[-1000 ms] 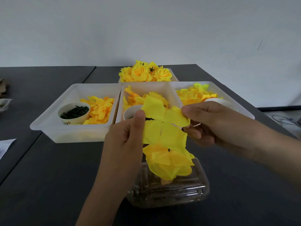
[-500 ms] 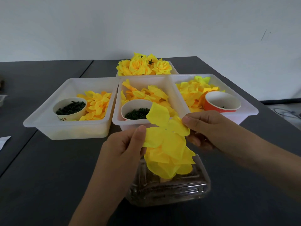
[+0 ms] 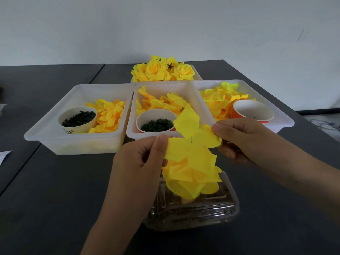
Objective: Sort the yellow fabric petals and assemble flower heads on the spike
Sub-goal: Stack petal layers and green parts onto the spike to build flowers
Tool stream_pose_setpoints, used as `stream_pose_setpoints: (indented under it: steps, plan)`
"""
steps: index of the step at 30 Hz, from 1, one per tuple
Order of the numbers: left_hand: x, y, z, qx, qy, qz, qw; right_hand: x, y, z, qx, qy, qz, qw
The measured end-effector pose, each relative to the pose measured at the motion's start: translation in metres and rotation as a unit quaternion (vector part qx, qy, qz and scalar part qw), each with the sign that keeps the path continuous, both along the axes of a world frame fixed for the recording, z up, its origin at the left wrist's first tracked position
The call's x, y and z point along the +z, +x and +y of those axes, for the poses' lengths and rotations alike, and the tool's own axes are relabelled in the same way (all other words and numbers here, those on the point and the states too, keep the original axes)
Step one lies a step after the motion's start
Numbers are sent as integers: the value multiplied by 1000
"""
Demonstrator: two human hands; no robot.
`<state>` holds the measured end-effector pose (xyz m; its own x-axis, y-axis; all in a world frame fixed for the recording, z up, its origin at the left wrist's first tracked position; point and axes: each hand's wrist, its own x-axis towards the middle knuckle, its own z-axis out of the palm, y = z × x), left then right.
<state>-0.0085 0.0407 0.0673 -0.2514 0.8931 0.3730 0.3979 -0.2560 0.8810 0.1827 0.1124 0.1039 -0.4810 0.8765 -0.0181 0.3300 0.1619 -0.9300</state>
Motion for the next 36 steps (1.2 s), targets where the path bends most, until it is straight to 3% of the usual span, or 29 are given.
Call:
stream_pose_setpoints:
  steps: [5, 21, 31, 36]
  plan:
    - [3, 1, 1, 11, 5, 6, 1000, 4, -1, 2, -1, 22, 5, 1000]
    - [-7, -2, 8, 20, -35, 5, 999, -5, -4, 0, -33, -24, -45, 998]
    - [-10, -8, 13, 19, -78, 56, 995, -8, 0, 4, -31, -52, -69, 996]
    - [-4, -8, 1, 19, -56, 60, 996, -8, 8, 1, -5, -85, -52, 995]
